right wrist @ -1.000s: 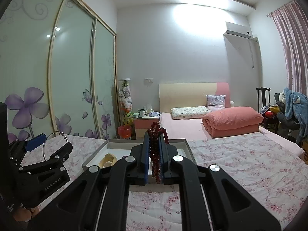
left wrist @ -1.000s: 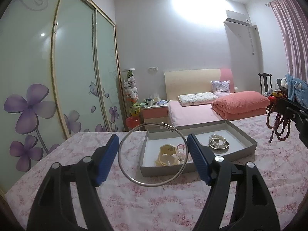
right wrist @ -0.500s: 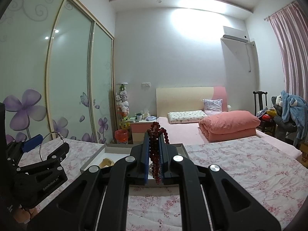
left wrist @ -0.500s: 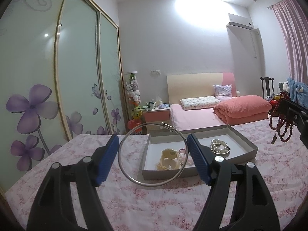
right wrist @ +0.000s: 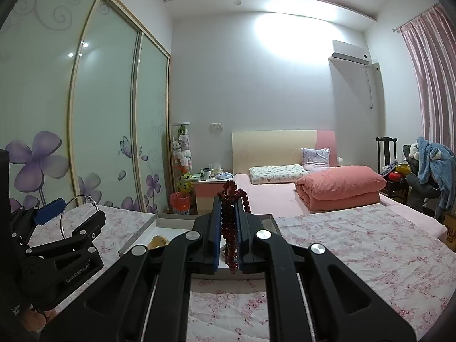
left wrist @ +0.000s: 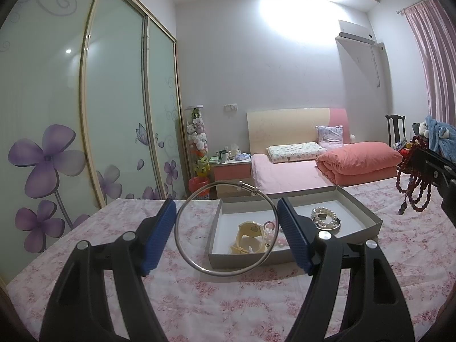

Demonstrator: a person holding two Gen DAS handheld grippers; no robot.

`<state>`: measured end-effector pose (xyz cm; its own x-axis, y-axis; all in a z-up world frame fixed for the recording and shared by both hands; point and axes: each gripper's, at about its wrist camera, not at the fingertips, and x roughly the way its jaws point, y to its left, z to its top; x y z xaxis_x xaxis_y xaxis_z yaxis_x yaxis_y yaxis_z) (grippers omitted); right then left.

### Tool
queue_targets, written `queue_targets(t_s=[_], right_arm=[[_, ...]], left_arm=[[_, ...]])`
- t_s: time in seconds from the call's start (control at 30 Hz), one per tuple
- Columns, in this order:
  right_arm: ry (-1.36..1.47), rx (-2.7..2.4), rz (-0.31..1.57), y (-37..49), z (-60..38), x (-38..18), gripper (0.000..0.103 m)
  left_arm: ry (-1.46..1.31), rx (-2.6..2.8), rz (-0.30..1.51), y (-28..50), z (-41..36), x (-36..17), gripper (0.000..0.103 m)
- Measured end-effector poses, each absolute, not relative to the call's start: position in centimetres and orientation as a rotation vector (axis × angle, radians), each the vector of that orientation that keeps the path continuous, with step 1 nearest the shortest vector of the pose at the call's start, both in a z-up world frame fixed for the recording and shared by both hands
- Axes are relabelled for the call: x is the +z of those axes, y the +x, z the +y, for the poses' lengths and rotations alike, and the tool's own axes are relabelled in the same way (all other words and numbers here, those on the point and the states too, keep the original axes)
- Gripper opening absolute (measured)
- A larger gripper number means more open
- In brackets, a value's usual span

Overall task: Organize jewelry
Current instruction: 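Carry the bangle and beaded necklace in both grippers over the tray, then open both grippers to release the bangle and necklace into the tray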

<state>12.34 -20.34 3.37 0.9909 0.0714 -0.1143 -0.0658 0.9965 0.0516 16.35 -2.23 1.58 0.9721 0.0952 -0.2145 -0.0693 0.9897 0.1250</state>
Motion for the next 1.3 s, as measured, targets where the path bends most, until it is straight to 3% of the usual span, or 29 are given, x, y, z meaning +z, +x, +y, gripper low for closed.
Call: queue_targets(t_s=[0.57, 0.97, 1.3], right_arm=[[0.05, 0.072, 0.094, 17.9, -20.0, 4.2, 0.009], [0.13, 0.071, 0.285, 27.9, -20.5, -0.4, 0.009], [0.18, 0.124, 0.427, 31.2, -20.2, -2.4, 0.01]], left_arm=[[0.071, 0.038, 0.229, 21.3, -1.9, 2.5, 0.071], [-0.002, -0.028, 0.356, 30.5, -2.8, -0.2, 0.071], [-0.012, -0.058, 0.468, 34.7, -3.7, -3.3, 0.071]])
